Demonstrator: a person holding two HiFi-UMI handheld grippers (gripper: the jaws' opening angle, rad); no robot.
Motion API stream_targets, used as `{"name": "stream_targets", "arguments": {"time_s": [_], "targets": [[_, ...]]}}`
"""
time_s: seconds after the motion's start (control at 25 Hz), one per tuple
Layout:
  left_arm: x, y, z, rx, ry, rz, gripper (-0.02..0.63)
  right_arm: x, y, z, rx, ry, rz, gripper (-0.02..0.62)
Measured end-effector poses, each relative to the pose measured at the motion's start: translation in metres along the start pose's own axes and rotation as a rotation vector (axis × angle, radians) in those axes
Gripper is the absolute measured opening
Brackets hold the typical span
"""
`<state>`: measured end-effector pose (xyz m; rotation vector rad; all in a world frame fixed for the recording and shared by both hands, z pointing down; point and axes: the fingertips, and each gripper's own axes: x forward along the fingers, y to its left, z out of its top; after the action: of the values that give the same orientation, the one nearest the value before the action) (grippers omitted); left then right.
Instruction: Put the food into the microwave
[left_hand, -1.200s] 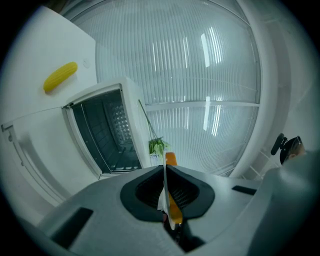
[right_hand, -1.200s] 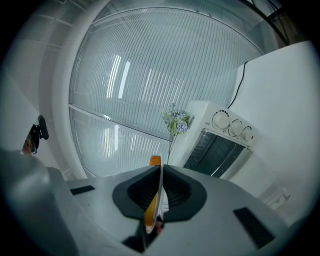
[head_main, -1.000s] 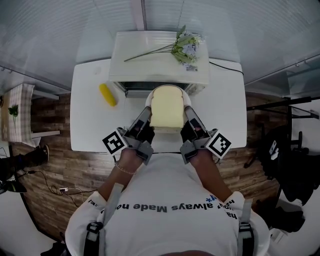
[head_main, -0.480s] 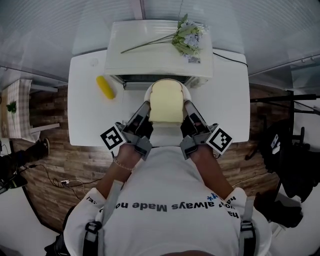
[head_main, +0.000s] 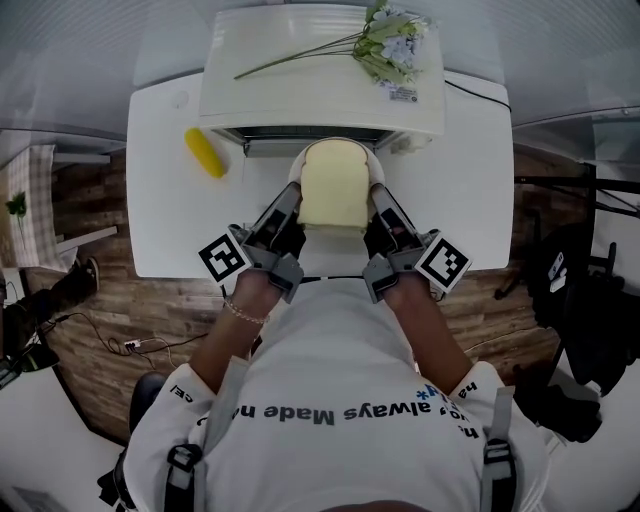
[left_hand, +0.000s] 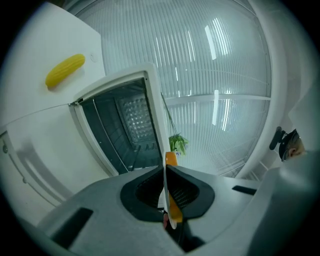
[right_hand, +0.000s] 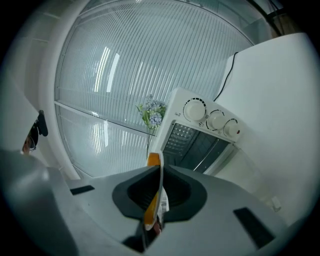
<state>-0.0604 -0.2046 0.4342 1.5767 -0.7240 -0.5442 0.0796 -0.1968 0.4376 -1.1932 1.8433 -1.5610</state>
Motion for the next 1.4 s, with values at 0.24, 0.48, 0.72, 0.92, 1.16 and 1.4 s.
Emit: {"name": "stream_targets", "arguments": {"time_s": [0.24, 0.48, 0.72, 0.92, 1.16, 1.4], "targets": [[0.006, 0.029, 0.004, 0.006, 0.008, 0.028, 0.018, 0.015, -0.029, -0.004, 0.001, 0.017, -0.025, 0.025], [0.017, 0.057, 0.001, 0.042, 0.023, 0.055, 0.018, 0.025, -0.061, -0.003, -0.002, 0.029, -0.062, 0.025], [0.041, 0.099, 0.01, 0.031, 0.036, 0.086, 0.018, 0.049, -0.106, 0.002, 0.015, 0.021, -0.117, 0.025], [0.051, 0.114, 0.013, 0.025, 0.033, 0.098, 0.018, 0.058, -0.121, 0.007, 0.013, 0.016, -0.123, 0.025], [0.062, 0.134, 0.017, 0.022, 0.021, 0.101, 0.018, 0.071, -0.14, 0.008, 0.029, 0.009, -0.131, 0.025], [0.068, 0.146, 0.016, 0.008, 0.007, 0.109, 0.018, 0.074, -0.153, 0.009, 0.043, 0.005, -0.144, 0.025]]}}
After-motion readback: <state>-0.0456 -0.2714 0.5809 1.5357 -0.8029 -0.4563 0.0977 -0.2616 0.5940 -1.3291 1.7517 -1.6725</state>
